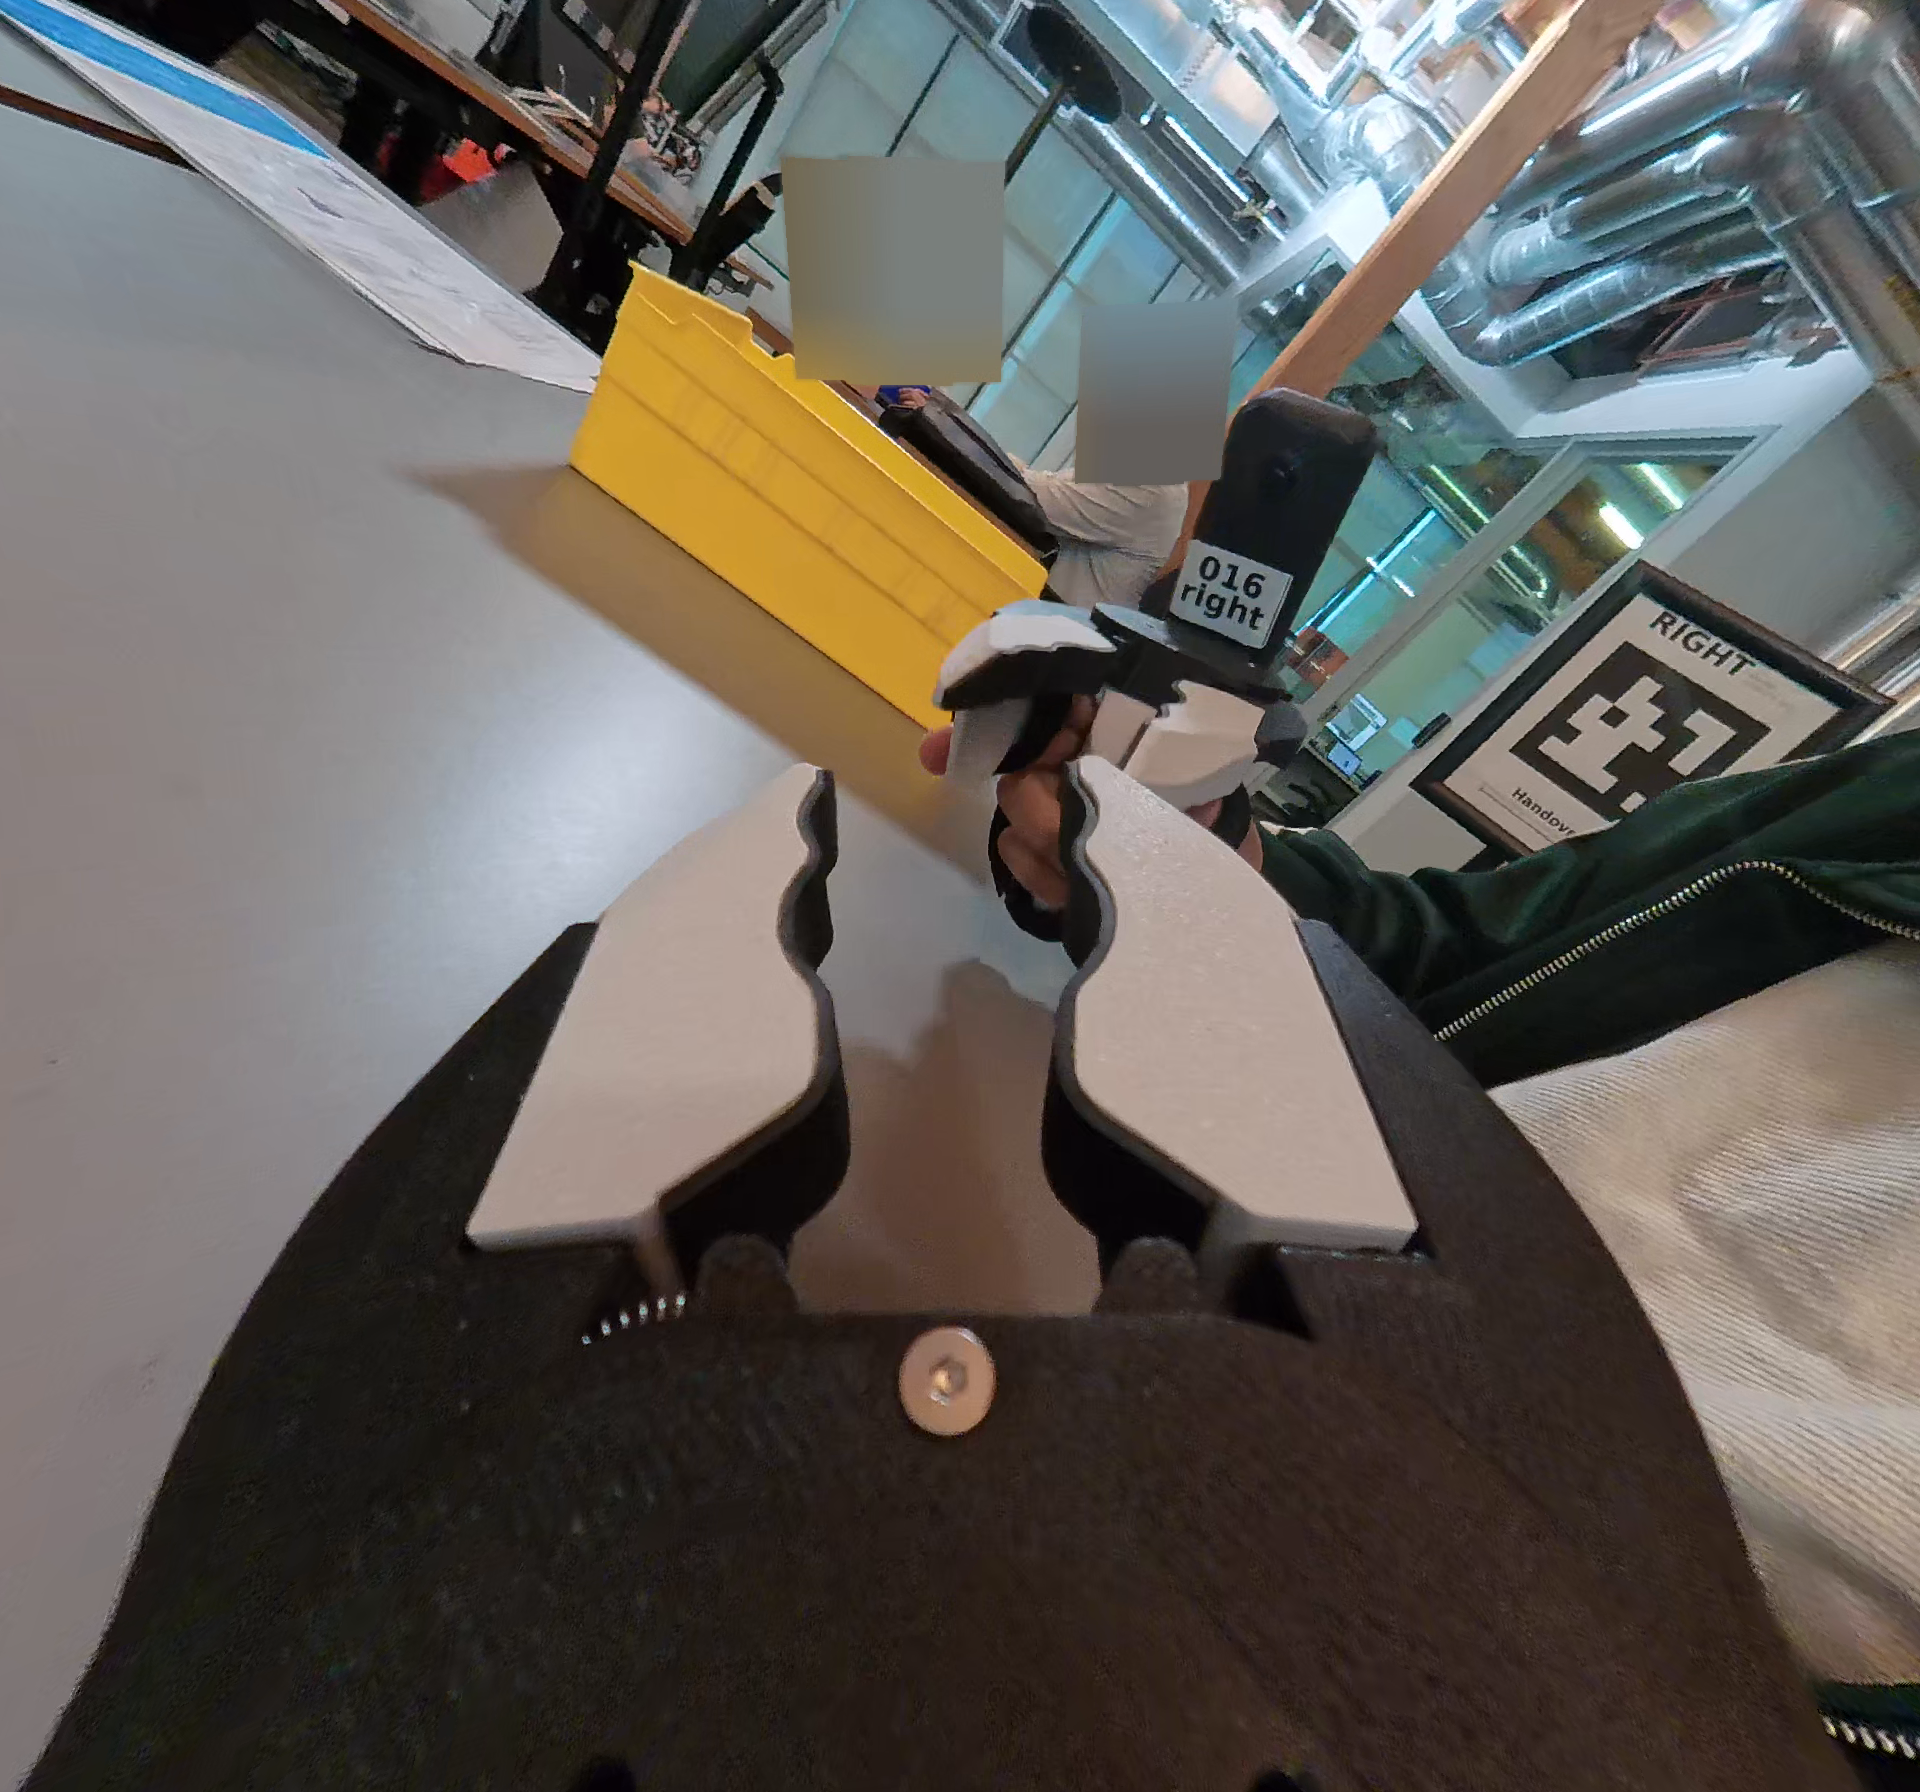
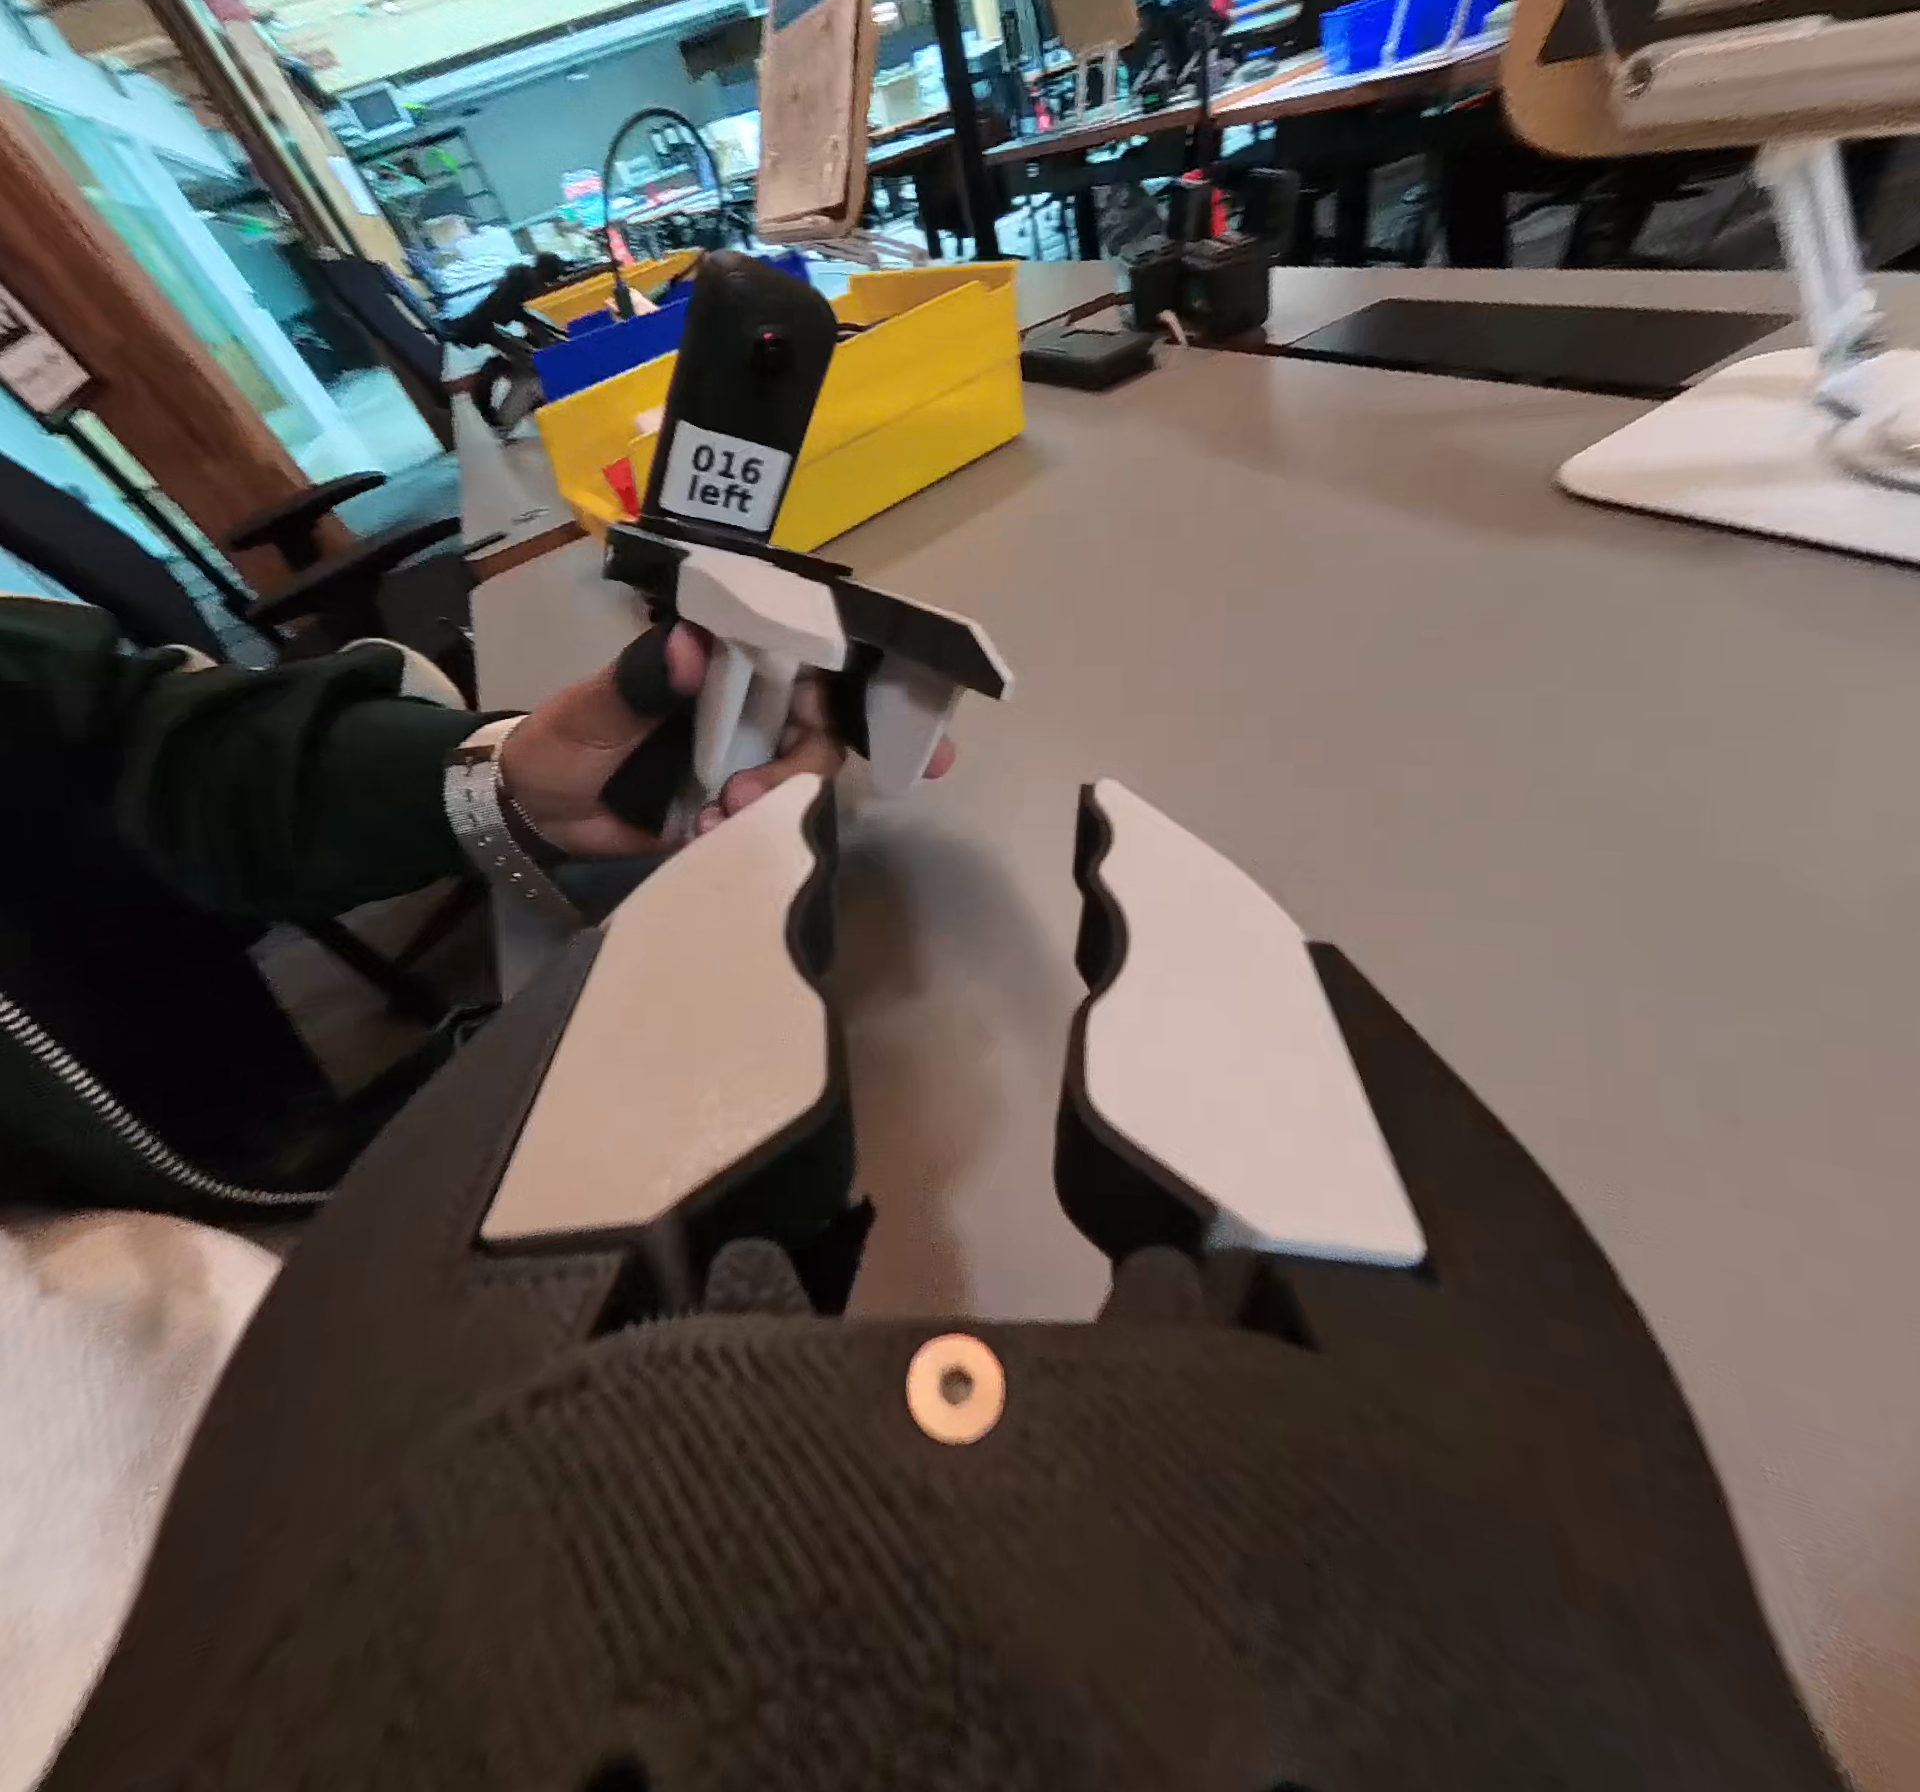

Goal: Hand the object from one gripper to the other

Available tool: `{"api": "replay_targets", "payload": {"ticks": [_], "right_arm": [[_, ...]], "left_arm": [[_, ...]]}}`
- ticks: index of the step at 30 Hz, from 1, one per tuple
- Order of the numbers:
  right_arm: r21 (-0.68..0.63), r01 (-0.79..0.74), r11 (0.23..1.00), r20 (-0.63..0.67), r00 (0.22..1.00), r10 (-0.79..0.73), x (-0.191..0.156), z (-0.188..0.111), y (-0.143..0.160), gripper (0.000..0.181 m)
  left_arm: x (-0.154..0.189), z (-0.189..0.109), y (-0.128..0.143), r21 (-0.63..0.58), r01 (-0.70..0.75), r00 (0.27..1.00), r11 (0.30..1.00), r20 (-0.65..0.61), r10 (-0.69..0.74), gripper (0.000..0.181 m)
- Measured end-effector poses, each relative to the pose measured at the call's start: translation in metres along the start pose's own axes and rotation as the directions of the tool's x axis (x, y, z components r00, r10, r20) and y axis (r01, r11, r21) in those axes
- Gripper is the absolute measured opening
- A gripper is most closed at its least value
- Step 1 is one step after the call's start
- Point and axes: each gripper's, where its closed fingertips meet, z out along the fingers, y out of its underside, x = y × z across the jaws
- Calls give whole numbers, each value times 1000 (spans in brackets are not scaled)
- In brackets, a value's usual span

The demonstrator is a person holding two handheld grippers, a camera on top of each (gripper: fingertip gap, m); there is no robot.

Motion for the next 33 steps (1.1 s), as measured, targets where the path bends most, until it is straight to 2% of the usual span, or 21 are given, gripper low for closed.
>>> {"api": "replay_targets", "payload": {"ticks": [5,9,11,13,14,16,17,19,22,24,27,31,33], "right_arm": [[-38,-39,998,35,999,41,3,3,13,41],[-51,-34,998,46,998,36,3,3,16,41],[-55,-29,998,47,998,31,2,2,17,40],[-50,-27,998,50,998,30,1,2,16,39],[-50,-27,998,51,998,29,0,2,16,39],[-54,-22,998,51,998,24,-1,2,17,39],[-57,-19,998,49,999,22,0,2,17,38],[-61,-24,998,48,998,27,1,3,19,38],[-55,-57,997,61,996,60,2,5,18,38],[-46,-81,996,72,994,84,1,6,18,38],[-52,-89,995,77,993,93,0,8,19,38],[-64,-69,996,66,995,73,1,8,21,37],[-66,-70,995,67,995,74,1,8,21,37]], "left_arm": [[-2,0,1,-5,-14,1000,1000,17,14,39],[-5,-5,-8,-6,-84,994,996,71,85,39],[2,-14,-25,5,-104,991,995,81,104,38],[15,-39,-63,53,-162,982,985,110,156,37],[19,-59,-87,74,-220,965,973,165,205,35],[18,-112,-134,71,-334,885,940,367,287,26],[14,-144,-152,36,-369,821,929,481,307,25],[-3,-212,-170,-82,-374,651,924,686,324,26],[-35,-311,-163,-206,-243,381,948,878,288,29],[-51,-352,-148,-225,-148,291,963,921,260,30],[-71,-379,-129,-254,-40,215,966,942,256,36],[-90,-378,-113,-341,47,168,939,929,329,45],[-98,-380,-107,-376,86,120,923,923,365,46]]}}
